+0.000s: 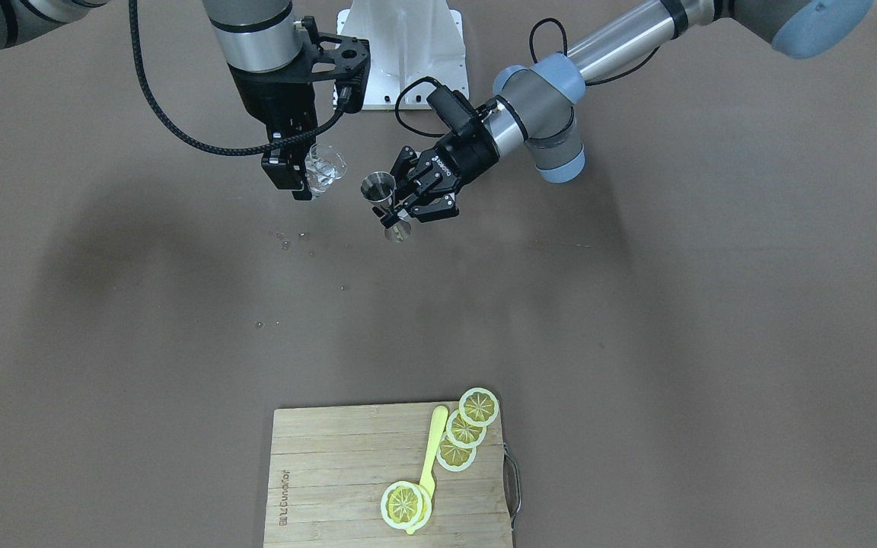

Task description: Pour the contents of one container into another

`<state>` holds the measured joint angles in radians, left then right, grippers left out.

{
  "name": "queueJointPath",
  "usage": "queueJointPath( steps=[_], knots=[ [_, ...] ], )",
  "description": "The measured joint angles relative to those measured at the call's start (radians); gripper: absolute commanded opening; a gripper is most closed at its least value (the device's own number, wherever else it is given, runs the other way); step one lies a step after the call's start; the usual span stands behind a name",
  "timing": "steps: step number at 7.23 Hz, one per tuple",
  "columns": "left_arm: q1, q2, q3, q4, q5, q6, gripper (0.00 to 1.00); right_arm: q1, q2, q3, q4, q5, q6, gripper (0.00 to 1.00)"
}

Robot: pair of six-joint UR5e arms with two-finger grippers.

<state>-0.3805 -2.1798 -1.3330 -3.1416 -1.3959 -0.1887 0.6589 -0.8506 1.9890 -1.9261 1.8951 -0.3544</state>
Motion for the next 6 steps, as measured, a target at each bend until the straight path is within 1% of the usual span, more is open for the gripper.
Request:
queueJointPath(
  steps=[6],
  knots=[
    [0.000, 0.000, 0.000, 0.000, 0.000, 0.000, 0.00, -0.032, 0.045, -0.006, -0.070, -0.035, 0.000, 0.00]
  ],
)
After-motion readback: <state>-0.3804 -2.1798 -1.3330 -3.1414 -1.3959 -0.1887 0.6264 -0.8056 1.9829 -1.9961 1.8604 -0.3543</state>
